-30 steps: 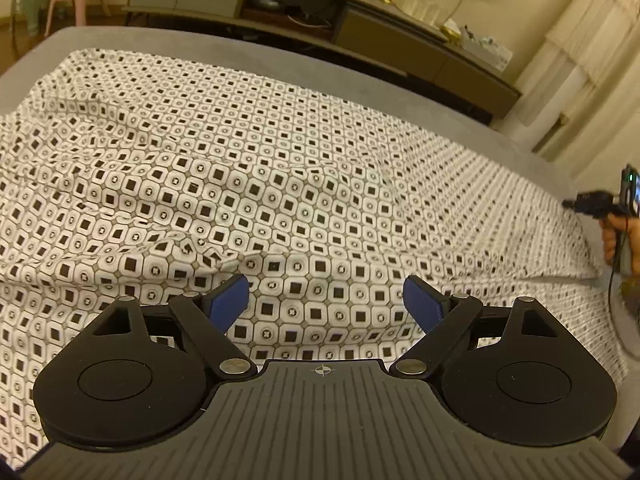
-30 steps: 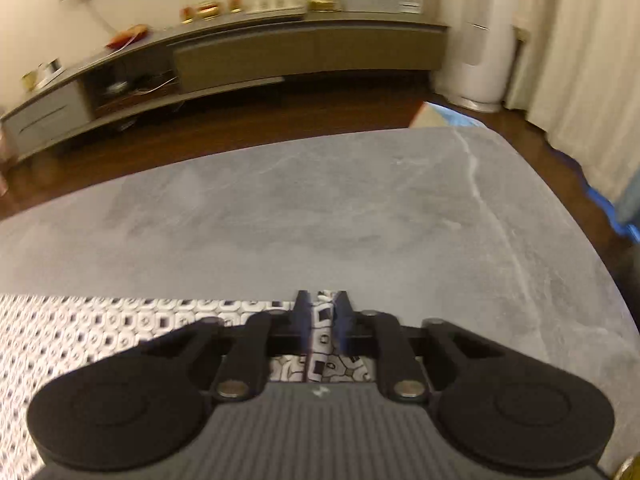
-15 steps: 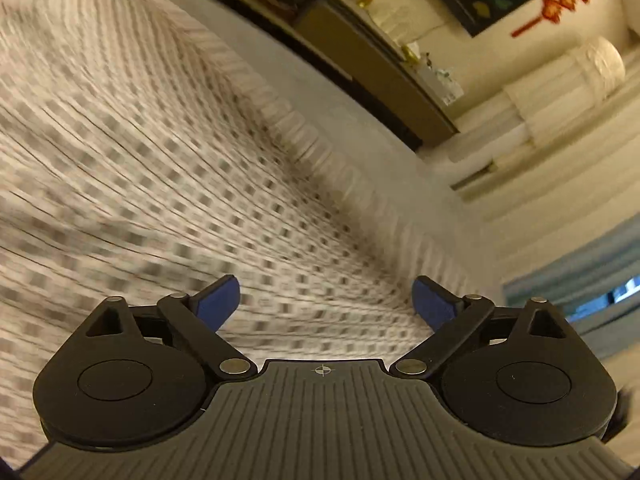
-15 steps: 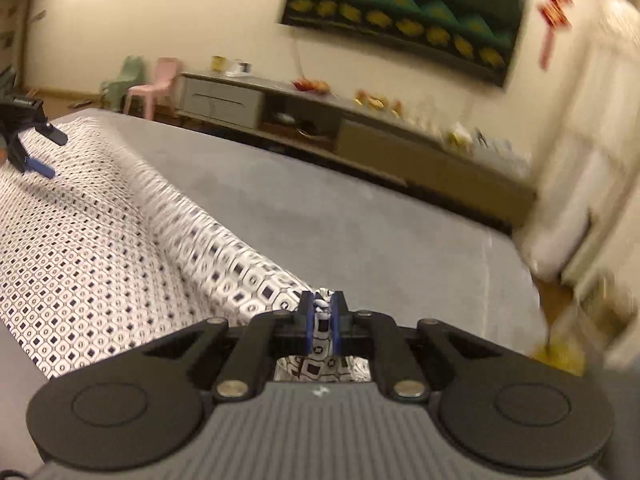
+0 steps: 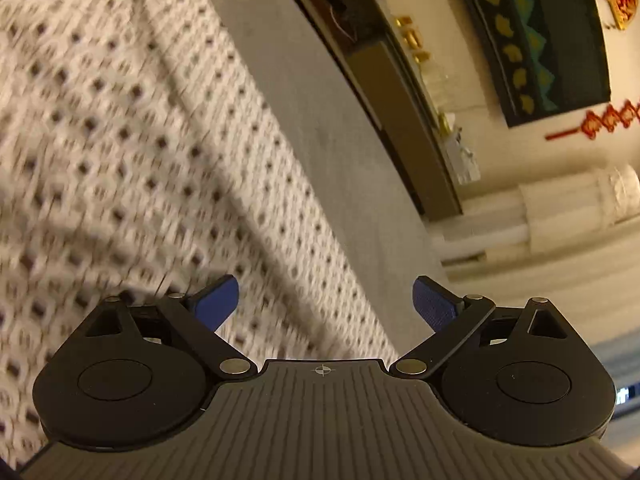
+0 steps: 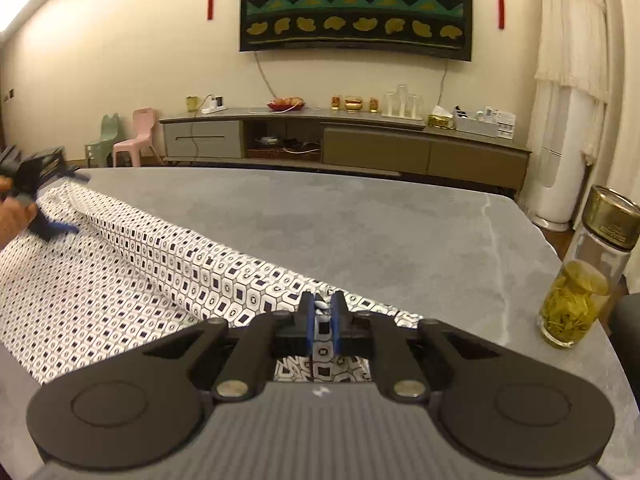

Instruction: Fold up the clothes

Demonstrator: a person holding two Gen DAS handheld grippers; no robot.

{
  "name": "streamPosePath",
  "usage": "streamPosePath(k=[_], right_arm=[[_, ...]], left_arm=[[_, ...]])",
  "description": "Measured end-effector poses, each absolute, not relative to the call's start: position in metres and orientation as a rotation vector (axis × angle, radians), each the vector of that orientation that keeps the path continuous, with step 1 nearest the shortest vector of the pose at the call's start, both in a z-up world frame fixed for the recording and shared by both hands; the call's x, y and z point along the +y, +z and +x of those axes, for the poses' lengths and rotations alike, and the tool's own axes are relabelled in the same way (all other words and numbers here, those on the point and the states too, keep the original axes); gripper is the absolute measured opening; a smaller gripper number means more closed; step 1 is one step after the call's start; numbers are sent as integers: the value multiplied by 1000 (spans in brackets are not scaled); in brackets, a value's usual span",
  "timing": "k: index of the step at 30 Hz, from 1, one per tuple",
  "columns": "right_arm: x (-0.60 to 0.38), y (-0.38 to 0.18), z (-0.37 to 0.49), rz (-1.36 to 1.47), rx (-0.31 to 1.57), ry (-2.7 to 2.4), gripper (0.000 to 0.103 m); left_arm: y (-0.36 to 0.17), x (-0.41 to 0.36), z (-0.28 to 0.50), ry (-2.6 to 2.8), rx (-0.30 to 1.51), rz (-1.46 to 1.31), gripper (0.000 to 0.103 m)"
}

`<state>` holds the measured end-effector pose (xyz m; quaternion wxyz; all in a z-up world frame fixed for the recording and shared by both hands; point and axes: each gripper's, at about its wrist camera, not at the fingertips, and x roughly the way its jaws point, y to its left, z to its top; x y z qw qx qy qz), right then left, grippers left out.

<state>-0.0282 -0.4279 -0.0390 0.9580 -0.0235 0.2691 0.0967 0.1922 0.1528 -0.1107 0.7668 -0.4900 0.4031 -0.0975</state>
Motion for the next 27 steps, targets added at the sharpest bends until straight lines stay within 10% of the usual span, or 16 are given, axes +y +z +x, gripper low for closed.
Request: streamPosePath(k=[2, 4, 15, 18, 22, 27], right_arm=[[-428, -40, -28, -63, 555, 206, 9], [-427, -40, -30, -86, 569, 217, 9], [-452, -47, -47, -206, 848, 111, 17], [-472, -36, -39, 141, 947, -4, 44], [-491, -36, -44, 879, 941, 120, 76], [-466, -56, -44, 951, 1027, -59, 76]], left_arm=[[-111, 157, 206, -176, 896, -1082, 72], [-106, 158, 208, -161, 902, -1047, 0], [-108, 149, 108, -224, 1030, -771, 0], [-99, 149, 122, -256, 967, -796, 0], [-94, 156, 143, -252, 904, -838, 42], [-105, 171, 150, -223, 886, -886, 49]])
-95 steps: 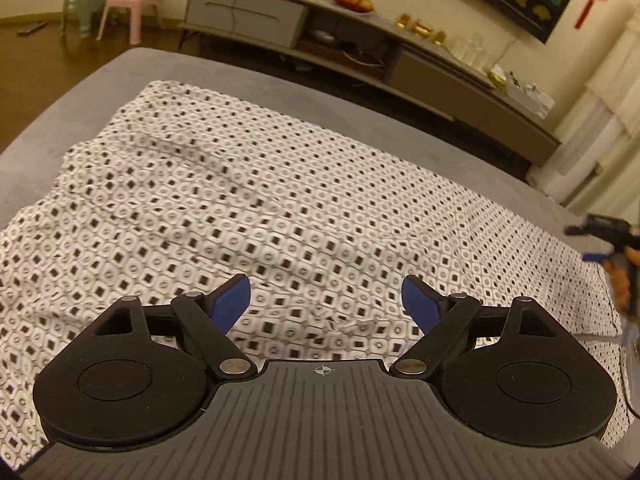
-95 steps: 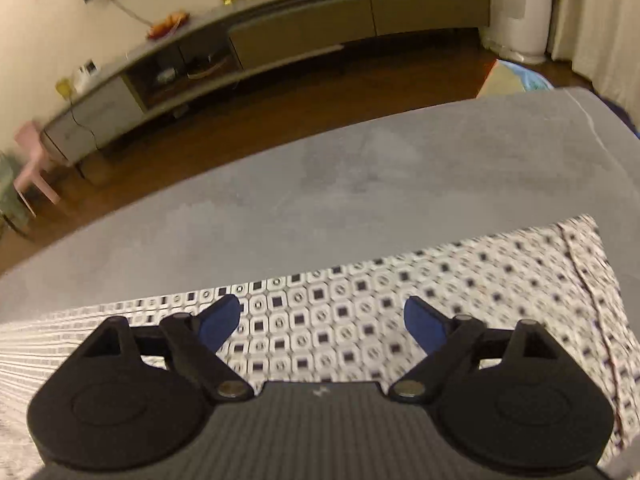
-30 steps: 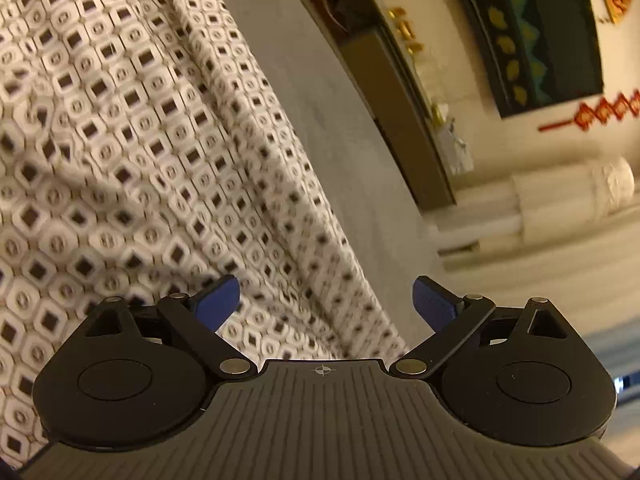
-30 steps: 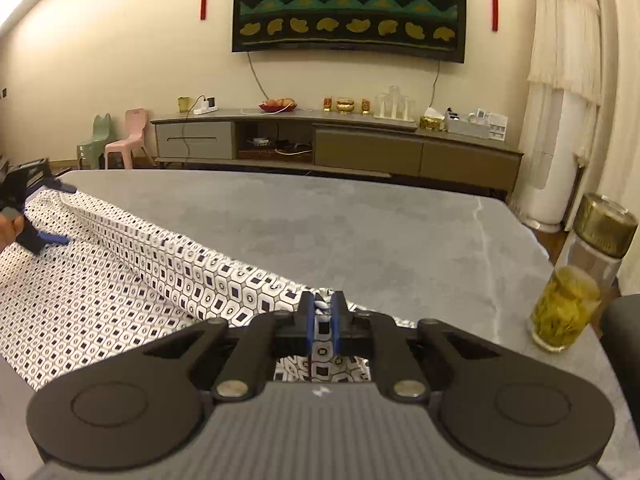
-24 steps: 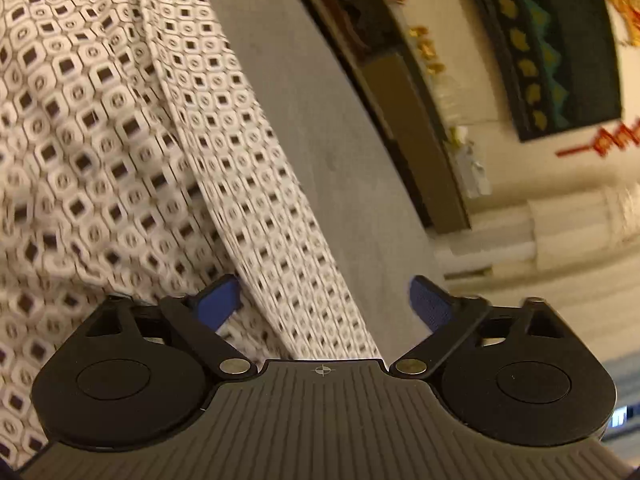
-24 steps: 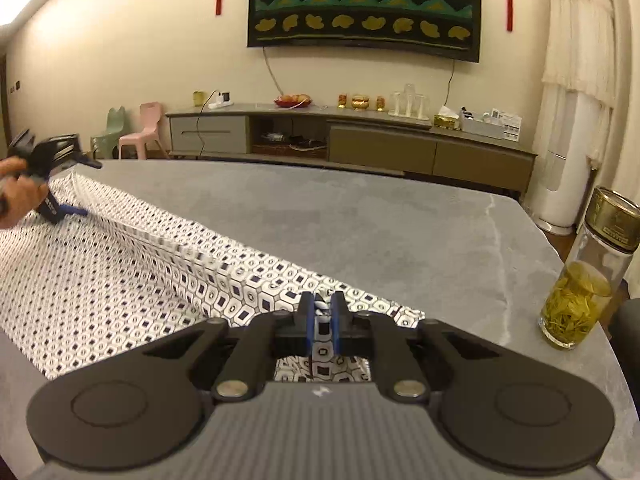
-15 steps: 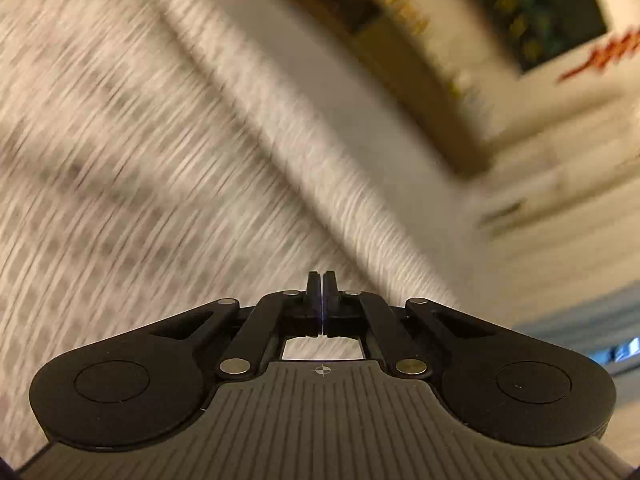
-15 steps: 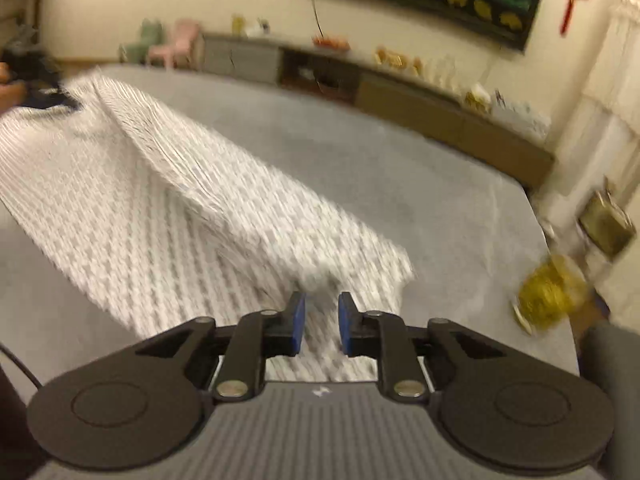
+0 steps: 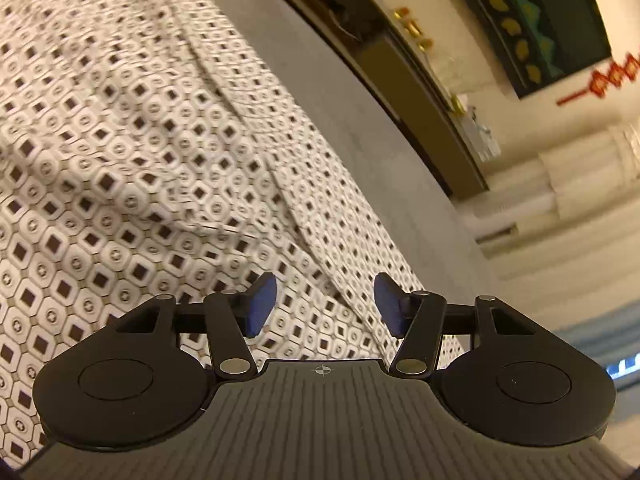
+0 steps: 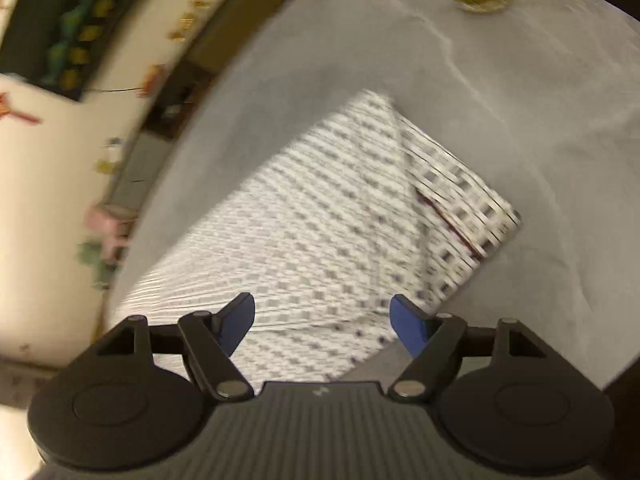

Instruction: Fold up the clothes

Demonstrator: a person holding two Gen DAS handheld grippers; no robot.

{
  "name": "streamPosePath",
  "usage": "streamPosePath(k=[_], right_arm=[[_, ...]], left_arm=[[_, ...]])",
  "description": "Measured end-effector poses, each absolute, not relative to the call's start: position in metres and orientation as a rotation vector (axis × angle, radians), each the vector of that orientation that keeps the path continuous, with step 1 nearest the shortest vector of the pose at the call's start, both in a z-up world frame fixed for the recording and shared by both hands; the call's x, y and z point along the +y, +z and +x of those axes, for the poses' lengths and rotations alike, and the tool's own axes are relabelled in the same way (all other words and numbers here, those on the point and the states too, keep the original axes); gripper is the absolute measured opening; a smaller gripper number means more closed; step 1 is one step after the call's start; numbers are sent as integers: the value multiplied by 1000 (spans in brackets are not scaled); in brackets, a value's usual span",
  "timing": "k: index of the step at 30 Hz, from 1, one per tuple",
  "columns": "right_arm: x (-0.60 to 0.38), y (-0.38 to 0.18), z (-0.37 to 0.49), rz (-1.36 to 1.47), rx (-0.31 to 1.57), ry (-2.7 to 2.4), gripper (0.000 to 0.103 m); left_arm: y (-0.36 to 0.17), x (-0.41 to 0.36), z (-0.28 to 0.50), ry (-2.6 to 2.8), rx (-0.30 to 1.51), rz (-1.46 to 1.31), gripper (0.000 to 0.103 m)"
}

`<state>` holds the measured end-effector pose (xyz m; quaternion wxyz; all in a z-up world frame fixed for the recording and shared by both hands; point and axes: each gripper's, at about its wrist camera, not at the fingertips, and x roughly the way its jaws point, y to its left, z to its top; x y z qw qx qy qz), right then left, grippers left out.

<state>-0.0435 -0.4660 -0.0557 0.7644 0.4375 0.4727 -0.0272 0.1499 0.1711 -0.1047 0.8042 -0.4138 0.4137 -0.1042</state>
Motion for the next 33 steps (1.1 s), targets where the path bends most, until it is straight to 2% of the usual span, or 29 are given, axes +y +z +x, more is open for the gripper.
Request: streamPosePath(k=[6, 10, 12, 16, 18, 20, 21, 22, 27, 33], right_arm=[[-454, -83, -50, 1137, 1015, -143, 74], [-447, -101, -54, 1209, 945, -191, 63], [-447, -103, -53, 1226, 908, -202, 62], [-445, -104, -48, 1221, 889, -198, 48], [-442, -107, -43, 1200, 892, -208, 45], [-442, -110, -40, 1194, 891, -225, 23], [-443, -111, -39, 1191, 889, -235, 17], [-443, -108, -40, 1181, 869, -227, 3], [-441, -74, -59, 1071, 713, -146, 3], [-446, -62, -77, 1001, 695, -131, 3]], left_arm=[[-113, 181, 126, -256, 897, -923, 53], [-116, 181, 125, -253, 897, -934, 55], [-110, 177, 117, -238, 897, -943, 56], [-116, 182, 115, -211, 902, -953, 56], [-117, 182, 117, -209, 898, -952, 57], [-117, 180, 120, -213, 893, -945, 58], [-117, 178, 122, -214, 890, -940, 59], [-117, 177, 123, -213, 889, -936, 60], [-114, 178, 132, -232, 874, -917, 66], [-106, 182, 145, -277, 830, -939, 69]])
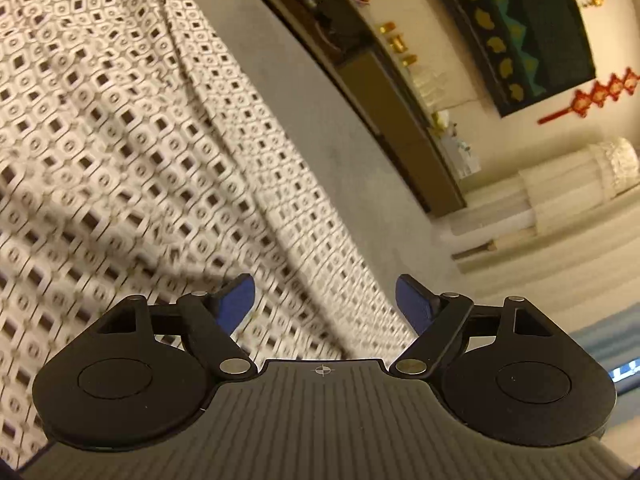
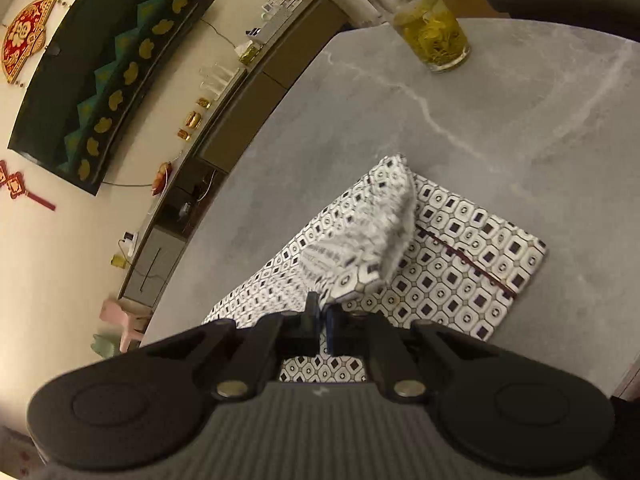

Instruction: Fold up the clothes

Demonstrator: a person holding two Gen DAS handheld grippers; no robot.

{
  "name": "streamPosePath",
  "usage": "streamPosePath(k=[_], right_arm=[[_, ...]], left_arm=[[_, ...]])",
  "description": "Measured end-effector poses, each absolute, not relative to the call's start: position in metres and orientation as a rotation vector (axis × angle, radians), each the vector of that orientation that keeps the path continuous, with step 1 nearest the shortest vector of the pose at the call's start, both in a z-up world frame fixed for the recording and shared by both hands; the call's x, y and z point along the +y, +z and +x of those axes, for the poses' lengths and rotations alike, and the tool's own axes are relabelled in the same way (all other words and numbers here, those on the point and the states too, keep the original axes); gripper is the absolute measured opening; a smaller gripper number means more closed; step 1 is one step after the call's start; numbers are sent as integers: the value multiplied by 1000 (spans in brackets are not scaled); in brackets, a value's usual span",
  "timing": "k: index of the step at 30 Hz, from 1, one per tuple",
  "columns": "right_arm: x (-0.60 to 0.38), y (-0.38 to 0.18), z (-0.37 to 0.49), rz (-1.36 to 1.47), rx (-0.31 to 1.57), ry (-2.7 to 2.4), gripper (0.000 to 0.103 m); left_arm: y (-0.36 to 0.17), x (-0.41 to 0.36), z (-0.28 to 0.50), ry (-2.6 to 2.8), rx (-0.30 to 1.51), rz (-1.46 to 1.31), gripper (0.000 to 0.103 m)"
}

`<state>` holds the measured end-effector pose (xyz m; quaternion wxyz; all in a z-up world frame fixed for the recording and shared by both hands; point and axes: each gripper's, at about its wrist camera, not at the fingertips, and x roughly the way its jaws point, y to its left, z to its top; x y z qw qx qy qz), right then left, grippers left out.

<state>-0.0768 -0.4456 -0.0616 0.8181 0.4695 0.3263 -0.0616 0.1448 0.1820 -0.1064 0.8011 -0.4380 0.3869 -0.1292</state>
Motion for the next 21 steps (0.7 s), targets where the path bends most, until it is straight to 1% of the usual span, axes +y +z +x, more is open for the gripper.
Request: streamPosePath(k=[4, 7, 8, 9, 11, 12, 13, 16, 18, 21], right_arm=[[-448, -64, -71, 1021, 716, -123, 3], [-450, -65, -72, 1004, 733, -117, 3], [-449, -64, -72, 1001, 737, -117, 3], [-447, -62, -72, 998, 740, -115, 3], [-446, -59, -72, 984, 735, -108, 3], [-446, -58, -71, 977, 732, -105, 3], [-445, -57, -69, 963, 731, -107, 3], [-448, -60, -60, 930, 744, -115, 3], [-454, -63, -53, 916, 753, -119, 3], [-460, -43, -60, 844, 694, -61, 3]], left_arm=[[-106, 179, 152, -317, 836, -947, 69], [-108, 167, 162, -381, 878, -953, 69], [-110, 162, 166, -383, 894, -945, 68], [-113, 159, 170, -373, 909, -941, 65], [-119, 155, 179, -344, 930, -936, 49], [-120, 156, 182, -335, 927, -935, 26], [-121, 156, 185, -326, 924, -933, 0], [-119, 158, 191, -294, 899, -910, 0], [-98, 162, 183, -287, 833, -888, 0], [-51, 176, 137, -349, 718, -901, 0]])
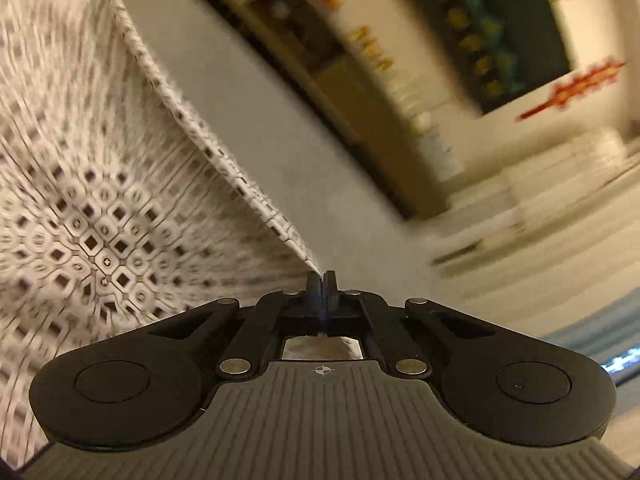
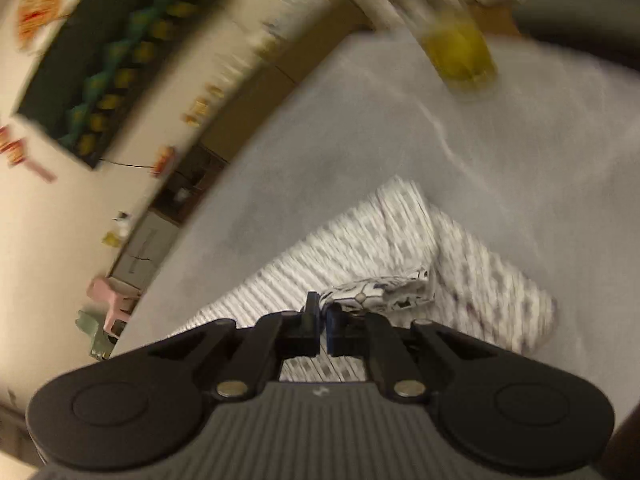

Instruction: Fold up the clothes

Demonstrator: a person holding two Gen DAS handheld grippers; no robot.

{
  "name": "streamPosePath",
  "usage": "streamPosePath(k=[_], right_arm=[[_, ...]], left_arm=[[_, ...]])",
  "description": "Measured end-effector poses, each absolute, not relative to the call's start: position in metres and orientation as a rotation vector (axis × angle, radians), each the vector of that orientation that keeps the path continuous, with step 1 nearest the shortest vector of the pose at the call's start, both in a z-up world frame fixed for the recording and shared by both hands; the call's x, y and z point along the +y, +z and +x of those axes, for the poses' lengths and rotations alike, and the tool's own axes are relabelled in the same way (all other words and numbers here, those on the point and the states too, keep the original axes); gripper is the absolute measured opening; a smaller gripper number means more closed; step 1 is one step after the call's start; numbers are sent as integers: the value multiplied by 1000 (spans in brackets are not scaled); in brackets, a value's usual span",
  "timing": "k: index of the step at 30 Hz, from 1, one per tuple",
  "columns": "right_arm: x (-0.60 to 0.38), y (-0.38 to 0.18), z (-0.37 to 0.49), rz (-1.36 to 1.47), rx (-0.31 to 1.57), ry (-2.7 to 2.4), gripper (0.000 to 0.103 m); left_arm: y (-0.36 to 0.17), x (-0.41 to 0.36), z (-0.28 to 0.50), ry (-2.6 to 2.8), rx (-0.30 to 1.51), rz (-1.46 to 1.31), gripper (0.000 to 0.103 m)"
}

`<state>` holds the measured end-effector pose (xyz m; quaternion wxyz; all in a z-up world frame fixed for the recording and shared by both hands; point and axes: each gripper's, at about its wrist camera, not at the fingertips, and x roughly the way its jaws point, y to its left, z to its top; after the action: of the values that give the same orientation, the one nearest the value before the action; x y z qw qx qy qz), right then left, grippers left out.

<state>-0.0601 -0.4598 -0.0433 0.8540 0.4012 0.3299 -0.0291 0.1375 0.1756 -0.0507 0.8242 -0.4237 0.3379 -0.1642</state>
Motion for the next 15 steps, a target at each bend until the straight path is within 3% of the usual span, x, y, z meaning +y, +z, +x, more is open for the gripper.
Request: streamPosePath(k=[3, 6, 9, 12, 14, 15], right_arm=[[-467, -34, -71, 795, 691, -24, 3], [-482, -64, -74, 838, 820, -97, 3], [-496, -77, -69, 915, 868, -127, 3], [-495, -73, -65, 923, 859, -116, 3], [-493, -70, -65, 942, 842, -87, 4], [-493, -68, -64, 952, 828, -77, 4]], left_arm=[[-24, 187, 71, -365, 693, -874, 0], [-53, 184, 20, -295, 812, -850, 0], [-94, 183, 11, -235, 908, -889, 0], [-99, 176, 25, -274, 912, -957, 0], [-94, 164, 42, -310, 896, -989, 18], [-92, 155, 52, -323, 899, -996, 34]])
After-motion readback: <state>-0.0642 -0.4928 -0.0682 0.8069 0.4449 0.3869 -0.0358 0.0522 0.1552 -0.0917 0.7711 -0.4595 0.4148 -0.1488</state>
